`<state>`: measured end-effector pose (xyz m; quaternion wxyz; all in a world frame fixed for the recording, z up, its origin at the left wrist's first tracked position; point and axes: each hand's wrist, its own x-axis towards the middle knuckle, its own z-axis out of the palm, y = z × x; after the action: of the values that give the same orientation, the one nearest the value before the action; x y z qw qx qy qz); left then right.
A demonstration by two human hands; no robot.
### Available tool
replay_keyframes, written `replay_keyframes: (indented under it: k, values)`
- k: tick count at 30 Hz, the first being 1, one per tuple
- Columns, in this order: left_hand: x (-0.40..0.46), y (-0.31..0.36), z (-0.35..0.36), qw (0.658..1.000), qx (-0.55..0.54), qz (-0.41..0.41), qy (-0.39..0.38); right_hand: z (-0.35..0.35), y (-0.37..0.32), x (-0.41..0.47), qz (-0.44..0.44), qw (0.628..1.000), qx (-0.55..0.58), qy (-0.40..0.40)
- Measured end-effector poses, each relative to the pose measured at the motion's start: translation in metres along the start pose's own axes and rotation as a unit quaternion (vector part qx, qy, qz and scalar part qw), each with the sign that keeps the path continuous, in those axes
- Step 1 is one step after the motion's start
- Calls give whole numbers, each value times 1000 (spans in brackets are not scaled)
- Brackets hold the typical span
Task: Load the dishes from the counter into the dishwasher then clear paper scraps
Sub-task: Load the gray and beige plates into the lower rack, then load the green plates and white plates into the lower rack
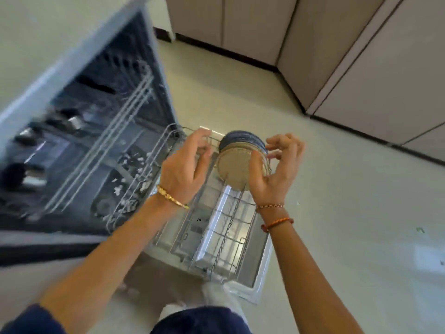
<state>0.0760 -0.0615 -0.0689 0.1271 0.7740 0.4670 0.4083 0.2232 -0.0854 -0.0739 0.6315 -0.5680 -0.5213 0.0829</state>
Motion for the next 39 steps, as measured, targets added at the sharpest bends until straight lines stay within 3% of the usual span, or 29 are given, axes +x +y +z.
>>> replay_keyframes:
  k: [3,7,10,14,19,21,25,29,31,34,39]
  values:
    - [-29,34,-90,996,52,12,69,0,-80,-10,-87,992,69,-67]
    - [-108,71,-203,972,173,-16,160,25,-175,-51,-196,953,143,-183]
    - [-178,97,-273,939,255,-98,208,53,-255,-103,-163,925,190,-285]
    - [-278,129,-355,869,351,-232,259,80,-356,-189,-135,850,264,-436]
    - [-376,150,-431,783,397,-376,298,102,-440,-281,-199,752,338,-529]
    - [-404,145,-453,749,371,-446,318,119,-460,-307,-225,732,325,-555]
    - [-431,117,-496,720,234,-512,406,179,-479,-342,-154,768,296,-546]
    - [-409,59,-536,724,65,-467,504,268,-477,-346,-43,826,187,-529]
    - [-389,26,-548,720,30,-444,532,298,-474,-338,-19,858,115,-500]
    - [-357,-28,-556,723,34,-447,526,336,-469,-328,8,888,74,-453]
    - [-329,-97,-572,751,38,-452,479,375,-469,-325,61,908,-18,-413]
